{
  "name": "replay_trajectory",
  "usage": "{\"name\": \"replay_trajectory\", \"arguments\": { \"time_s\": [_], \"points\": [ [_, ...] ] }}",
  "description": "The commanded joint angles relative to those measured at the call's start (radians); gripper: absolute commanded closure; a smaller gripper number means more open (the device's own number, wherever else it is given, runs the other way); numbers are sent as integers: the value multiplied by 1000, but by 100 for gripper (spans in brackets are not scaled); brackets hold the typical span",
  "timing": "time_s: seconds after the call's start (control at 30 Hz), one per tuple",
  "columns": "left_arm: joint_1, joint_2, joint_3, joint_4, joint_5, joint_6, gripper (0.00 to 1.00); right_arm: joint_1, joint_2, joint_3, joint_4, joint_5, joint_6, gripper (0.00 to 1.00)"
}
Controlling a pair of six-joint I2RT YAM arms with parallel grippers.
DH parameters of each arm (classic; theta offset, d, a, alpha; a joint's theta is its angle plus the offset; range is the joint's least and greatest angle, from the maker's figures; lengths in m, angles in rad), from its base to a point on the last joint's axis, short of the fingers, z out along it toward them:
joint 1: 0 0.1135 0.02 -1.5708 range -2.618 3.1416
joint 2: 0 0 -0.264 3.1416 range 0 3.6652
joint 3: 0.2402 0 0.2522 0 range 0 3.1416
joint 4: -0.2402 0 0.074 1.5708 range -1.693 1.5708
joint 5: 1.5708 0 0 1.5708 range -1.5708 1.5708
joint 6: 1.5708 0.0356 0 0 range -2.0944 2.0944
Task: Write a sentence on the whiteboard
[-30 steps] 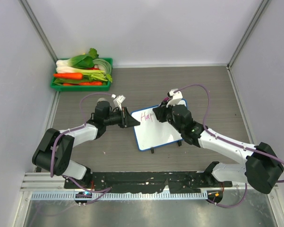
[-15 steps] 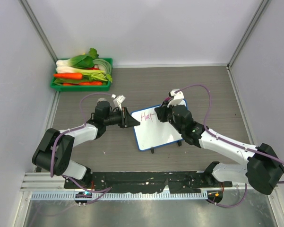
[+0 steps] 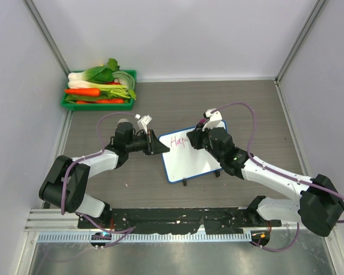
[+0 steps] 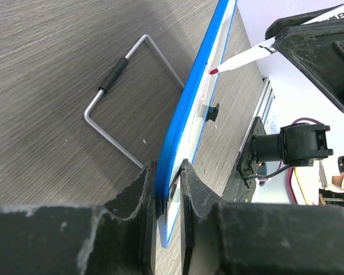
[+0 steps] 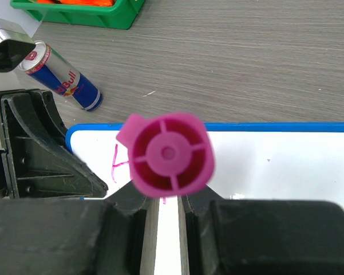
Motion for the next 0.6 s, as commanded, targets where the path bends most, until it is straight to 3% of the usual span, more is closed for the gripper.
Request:
{"name": "replay_trajectory", "arguments": {
  "time_s": [0.0, 0.37, 0.57],
  "points": [
    [-1, 18, 9, -75, -95, 113, 100, -2, 6, 4, 28, -32, 1, 98],
    [0, 14, 9, -82, -98, 115, 100, -34, -54, -10, 80, -93, 62, 99],
    [0, 13, 7, -84, -99, 118, 100, -37, -77, -4, 80, -40, 45, 99]
  ]
}}
